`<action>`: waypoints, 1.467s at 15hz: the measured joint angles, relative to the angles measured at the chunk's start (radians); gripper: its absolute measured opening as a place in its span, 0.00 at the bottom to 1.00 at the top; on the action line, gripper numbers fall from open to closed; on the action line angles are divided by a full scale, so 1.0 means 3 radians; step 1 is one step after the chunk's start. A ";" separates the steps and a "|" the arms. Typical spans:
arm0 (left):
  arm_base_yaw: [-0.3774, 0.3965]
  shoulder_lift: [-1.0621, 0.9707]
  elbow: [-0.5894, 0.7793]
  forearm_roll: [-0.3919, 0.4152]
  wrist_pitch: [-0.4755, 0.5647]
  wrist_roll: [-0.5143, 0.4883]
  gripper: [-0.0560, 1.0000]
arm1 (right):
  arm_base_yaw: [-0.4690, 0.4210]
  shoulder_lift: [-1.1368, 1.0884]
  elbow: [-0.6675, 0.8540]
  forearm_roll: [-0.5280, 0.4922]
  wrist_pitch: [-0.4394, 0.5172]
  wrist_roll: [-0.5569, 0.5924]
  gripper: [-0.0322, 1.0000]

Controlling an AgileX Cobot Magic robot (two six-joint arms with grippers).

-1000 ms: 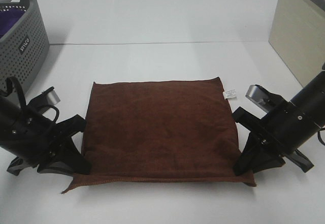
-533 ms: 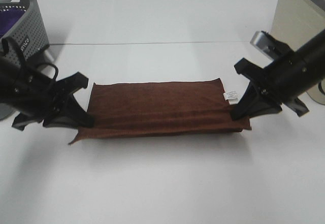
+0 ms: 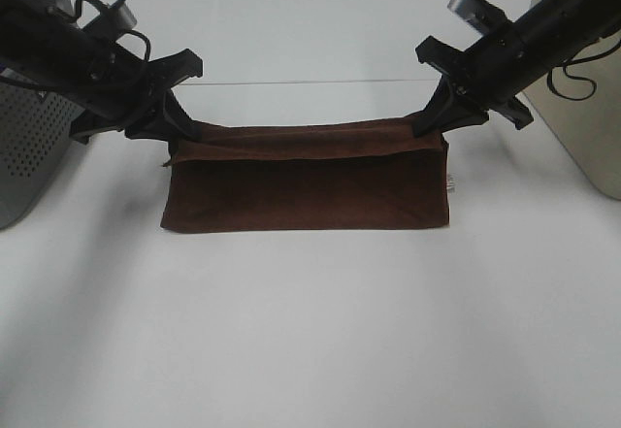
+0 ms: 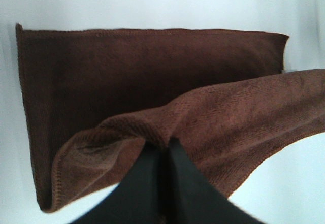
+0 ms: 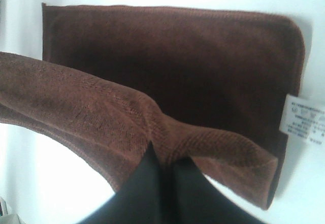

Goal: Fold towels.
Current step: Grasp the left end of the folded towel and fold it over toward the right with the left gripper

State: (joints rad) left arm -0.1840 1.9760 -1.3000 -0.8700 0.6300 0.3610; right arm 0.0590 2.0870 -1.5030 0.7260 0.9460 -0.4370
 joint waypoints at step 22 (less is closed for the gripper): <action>0.0013 0.0560 -0.0570 0.1200 0.0173 -0.0850 0.71 | -0.0003 0.0230 -0.0273 -0.0837 0.0057 0.0587 0.84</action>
State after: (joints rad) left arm -0.1800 2.1440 -1.4710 -0.5100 0.6820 0.1060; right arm 0.0580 2.1560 -1.5850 0.4750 0.9630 -0.2610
